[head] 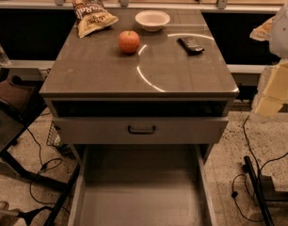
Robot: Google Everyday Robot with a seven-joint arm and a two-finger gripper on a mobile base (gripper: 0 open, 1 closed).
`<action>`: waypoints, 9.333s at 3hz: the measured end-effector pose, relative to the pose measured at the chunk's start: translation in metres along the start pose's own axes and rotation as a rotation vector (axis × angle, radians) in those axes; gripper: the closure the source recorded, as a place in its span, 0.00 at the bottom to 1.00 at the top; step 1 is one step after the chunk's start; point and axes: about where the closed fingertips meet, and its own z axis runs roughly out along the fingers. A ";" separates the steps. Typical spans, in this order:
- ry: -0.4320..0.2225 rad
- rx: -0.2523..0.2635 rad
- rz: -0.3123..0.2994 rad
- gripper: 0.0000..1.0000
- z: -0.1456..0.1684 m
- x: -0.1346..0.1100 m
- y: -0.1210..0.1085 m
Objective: Place rxbar chocolate into middle drawer
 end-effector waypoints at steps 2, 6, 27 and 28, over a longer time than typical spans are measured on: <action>-0.104 0.074 0.133 0.00 0.027 0.008 -0.037; -0.243 0.305 0.660 0.00 0.096 0.036 -0.253; -0.588 0.339 0.608 1.00 0.120 -0.077 -0.347; -0.588 0.339 0.608 1.00 0.120 -0.077 -0.347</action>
Offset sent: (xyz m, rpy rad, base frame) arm 0.1172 -0.0396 -0.0562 0.3280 -0.2135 -0.2881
